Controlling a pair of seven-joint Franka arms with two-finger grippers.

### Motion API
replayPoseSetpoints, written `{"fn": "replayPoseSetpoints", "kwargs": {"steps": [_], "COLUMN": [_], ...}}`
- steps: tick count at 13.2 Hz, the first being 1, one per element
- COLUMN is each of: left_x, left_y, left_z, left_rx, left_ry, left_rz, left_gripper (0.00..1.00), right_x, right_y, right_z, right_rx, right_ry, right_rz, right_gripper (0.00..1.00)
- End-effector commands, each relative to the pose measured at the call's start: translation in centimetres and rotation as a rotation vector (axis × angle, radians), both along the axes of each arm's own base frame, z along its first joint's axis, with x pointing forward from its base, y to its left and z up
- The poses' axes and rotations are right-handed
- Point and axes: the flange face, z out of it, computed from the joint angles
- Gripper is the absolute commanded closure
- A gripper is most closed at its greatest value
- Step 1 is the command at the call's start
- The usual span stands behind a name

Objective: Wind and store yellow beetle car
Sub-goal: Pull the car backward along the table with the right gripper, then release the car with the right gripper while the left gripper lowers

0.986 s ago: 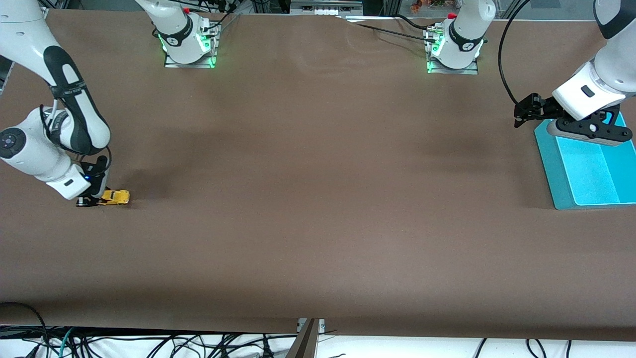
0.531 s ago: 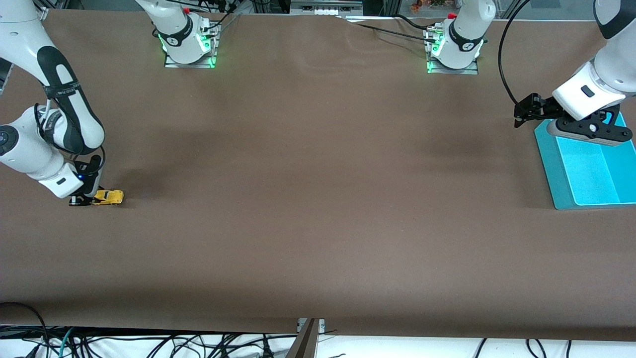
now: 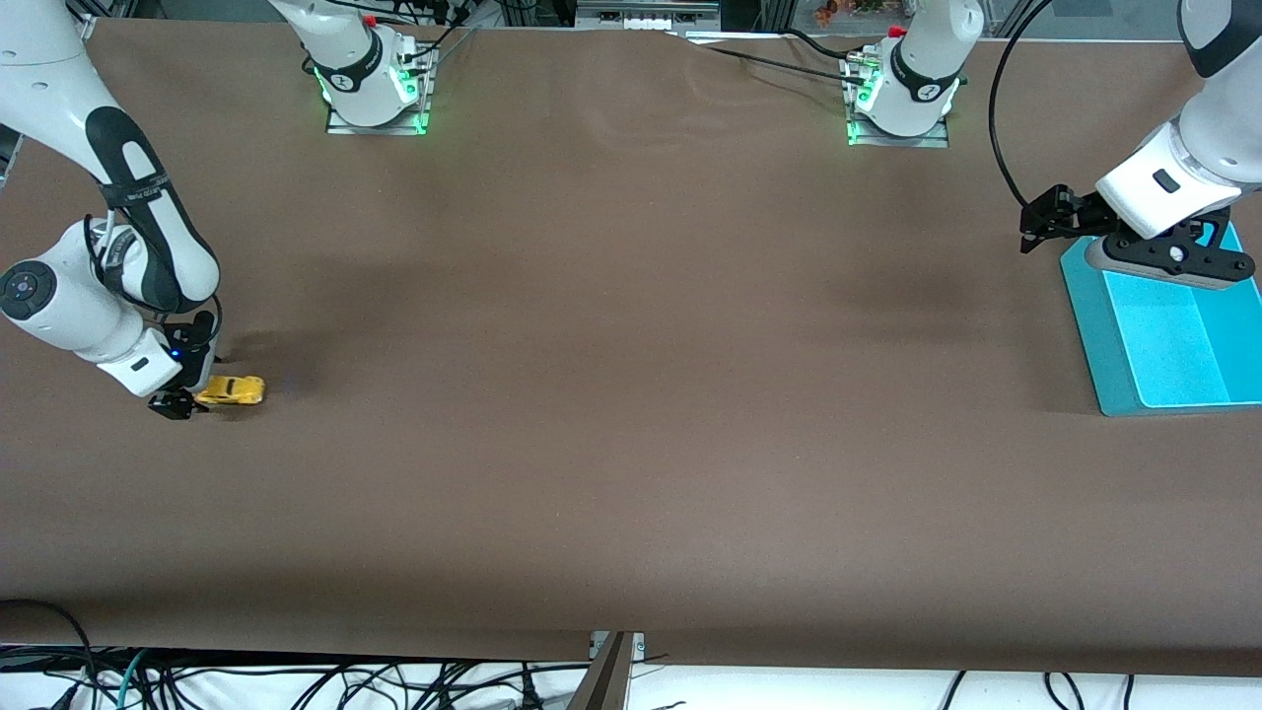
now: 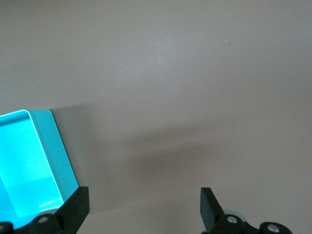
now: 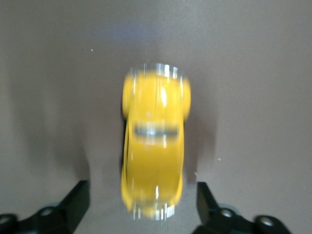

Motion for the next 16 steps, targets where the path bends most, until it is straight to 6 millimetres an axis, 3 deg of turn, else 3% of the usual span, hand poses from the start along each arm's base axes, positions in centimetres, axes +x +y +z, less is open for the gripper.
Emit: {"fn": "replayPoseSetpoints", "kwargs": {"steps": [1,8,12,16], "left_x": [0.1,0.1,0.1,0.5], "left_y": [0.1,0.1,1.0,2.5], "left_z": [0.4,0.4,0.4,-1.0], "left_rx": [0.012,0.012,0.012,-0.089], "left_ry": [0.008,0.008,0.01,0.035], "left_rz": [0.001,0.001,0.016,0.079], "left_gripper": [0.0,0.0,0.0,0.0], "right_x": [0.6,1.1,3.3,5.4], "right_y": [0.2,0.8,1.8,2.5], "right_z": [0.8,2.2,5.2,10.3], "right_rx": [0.008,0.012,0.048,0.071], "right_ry": [-0.007,-0.012,-0.003,0.022], "right_rz": [0.019,0.019,-0.029,-0.171], "right_gripper": [0.0,0.0,0.0,0.0]}}
